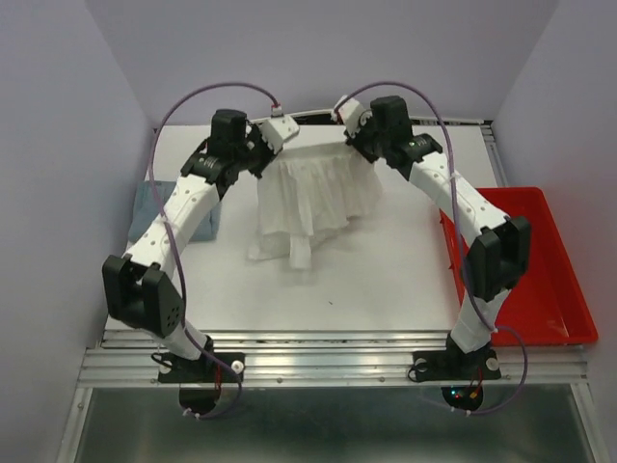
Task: Fold and stack the skirts
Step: Flatten the skirt out
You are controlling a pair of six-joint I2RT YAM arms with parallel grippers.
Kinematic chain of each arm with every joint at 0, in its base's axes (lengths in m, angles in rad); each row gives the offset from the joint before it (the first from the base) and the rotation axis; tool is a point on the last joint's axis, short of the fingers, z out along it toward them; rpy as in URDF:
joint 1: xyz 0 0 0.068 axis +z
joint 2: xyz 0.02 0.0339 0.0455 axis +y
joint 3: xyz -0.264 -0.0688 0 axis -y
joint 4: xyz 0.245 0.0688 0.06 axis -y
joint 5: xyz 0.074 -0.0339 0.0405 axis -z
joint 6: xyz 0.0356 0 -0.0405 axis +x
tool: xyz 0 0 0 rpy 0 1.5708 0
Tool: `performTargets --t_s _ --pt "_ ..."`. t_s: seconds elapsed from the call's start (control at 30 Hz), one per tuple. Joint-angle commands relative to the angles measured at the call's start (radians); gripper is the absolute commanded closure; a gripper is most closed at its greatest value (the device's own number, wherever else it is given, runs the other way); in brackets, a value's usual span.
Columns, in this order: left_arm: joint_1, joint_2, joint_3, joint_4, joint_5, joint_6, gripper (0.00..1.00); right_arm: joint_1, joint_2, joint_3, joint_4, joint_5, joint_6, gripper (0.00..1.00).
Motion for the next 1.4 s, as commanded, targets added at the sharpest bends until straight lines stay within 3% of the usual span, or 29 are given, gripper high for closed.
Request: performTargets --t_s 0.0,0.13,0.17,0.27,0.47,0.5,0.63,0.67,0.77,0.87,1.03,1.13,1.17,1.2,1.33,1.37 --pt "0.075 0.133 0.306 0.244 -0.211 -0.092 1.00 -0.104 0.116 0.257 0.175 0.149 0.039 0.99" --pt "0.086 0.234 0.426 0.468 -0.323 -0.032 1.00 -0.115 0.150 0.306 0.459 0.224 -0.024 0.99" --pt "0.086 0.247 0.431 0.570 -0.342 0.006 1.00 -0.115 0.151 0.269 0.625 0.241 -0.035 0.99" --pt "0.086 0.257 0.360 0.715 -0.337 0.079 1.00 -0.115 0.142 0.169 0.824 0.263 -0.070 0.99" --pt "0.069 0.216 -0.049 0.883 -0.247 0.308 1.00 -0.101 0.104 -0.355 1.253 0.188 -0.278 0.99" --pt "0.063 0.204 -0.183 0.948 -0.241 0.367 1.00 -0.091 0.110 -0.518 1.374 0.155 -0.358 0.99" --pt "0.036 0.181 -0.512 1.190 -0.280 0.478 1.00 -0.032 0.171 -0.894 1.758 0.132 -0.515 0.99" --pt "0.031 0.173 -0.563 1.256 -0.287 0.492 1.00 -0.003 0.185 -0.953 1.892 0.131 -0.538 0.99" --pt "0.019 0.120 -0.716 1.314 -0.291 0.495 1.00 0.034 0.205 -1.120 2.042 0.147 -0.560 0.99" --pt "0.012 0.035 -0.816 1.303 -0.282 0.483 1.00 0.069 0.161 -1.211 2.073 0.158 -0.558 0.99" --pt "-0.017 -0.176 -0.930 1.129 -0.241 0.478 1.00 0.092 0.015 -1.360 1.983 0.151 -0.558 0.99" --pt "-0.050 -0.313 -1.017 1.042 -0.219 0.530 1.00 0.112 -0.124 -1.397 1.807 0.123 -0.503 0.99" --pt "-0.063 -0.347 -1.036 0.988 -0.216 0.544 1.00 0.121 -0.166 -1.390 1.642 0.123 -0.488 0.99" --pt "-0.086 -0.409 -1.063 0.957 -0.210 0.560 1.00 0.130 -0.219 -1.367 1.589 0.137 -0.472 0.99" --pt "-0.126 -0.505 -1.074 0.834 -0.247 0.525 1.00 0.141 -0.286 -1.311 1.348 0.210 -0.383 0.99" --pt "-0.127 -0.516 -1.062 0.787 -0.259 0.471 1.00 0.141 -0.303 -1.245 1.171 0.219 -0.324 0.99"
